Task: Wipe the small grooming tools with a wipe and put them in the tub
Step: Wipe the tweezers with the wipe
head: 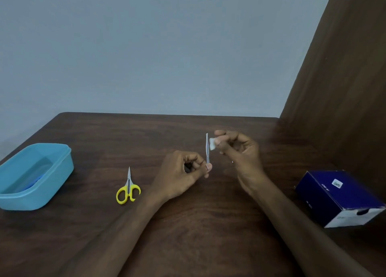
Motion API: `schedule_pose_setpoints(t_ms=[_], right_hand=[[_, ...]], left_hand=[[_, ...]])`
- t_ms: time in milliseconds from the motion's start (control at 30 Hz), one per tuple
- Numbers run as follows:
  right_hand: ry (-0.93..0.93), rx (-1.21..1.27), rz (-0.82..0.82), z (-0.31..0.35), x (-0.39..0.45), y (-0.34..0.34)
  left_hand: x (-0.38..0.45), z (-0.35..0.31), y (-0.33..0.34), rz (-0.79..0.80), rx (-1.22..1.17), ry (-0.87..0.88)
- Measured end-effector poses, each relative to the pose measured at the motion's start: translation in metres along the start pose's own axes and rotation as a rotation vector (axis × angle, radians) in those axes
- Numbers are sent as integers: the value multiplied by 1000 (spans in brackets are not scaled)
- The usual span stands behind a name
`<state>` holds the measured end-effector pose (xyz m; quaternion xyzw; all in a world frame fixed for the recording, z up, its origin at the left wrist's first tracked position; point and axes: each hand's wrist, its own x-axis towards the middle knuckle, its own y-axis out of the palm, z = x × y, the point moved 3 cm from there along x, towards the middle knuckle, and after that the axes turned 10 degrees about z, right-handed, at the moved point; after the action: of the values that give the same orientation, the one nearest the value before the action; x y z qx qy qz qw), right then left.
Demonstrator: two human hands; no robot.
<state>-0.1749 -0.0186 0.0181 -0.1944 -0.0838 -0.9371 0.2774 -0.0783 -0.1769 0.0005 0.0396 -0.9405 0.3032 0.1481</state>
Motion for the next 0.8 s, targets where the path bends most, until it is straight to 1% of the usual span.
schedule_pose_setpoints(t_ms=[67,133,333,433,567,633,700,800], right_hand=[[82,-88,115,-9,-3,8],[126,-89,161,-14,-4,12],[272,123,189,-14,-5,14],[276,157,141,-13,-4,13],[286,159,54,-12,-4,13],[277,179,37,-10,-3,12],[262,247,24,-7,-3,12],[246,346,-12,-4,-1,12]], left_hand=[[0,1,-2,-23,9,1],[0,1,-3,-58,39,2],[0,0,-4,-118,23,-3],[-1,1,-5,-127,-41,-7],[0,-2,-1,-50,-20,9],[0,-1,-1,-31,-32,15],[2,1,-2,3,-95,18],[3,0,-3,78,-250,20]])
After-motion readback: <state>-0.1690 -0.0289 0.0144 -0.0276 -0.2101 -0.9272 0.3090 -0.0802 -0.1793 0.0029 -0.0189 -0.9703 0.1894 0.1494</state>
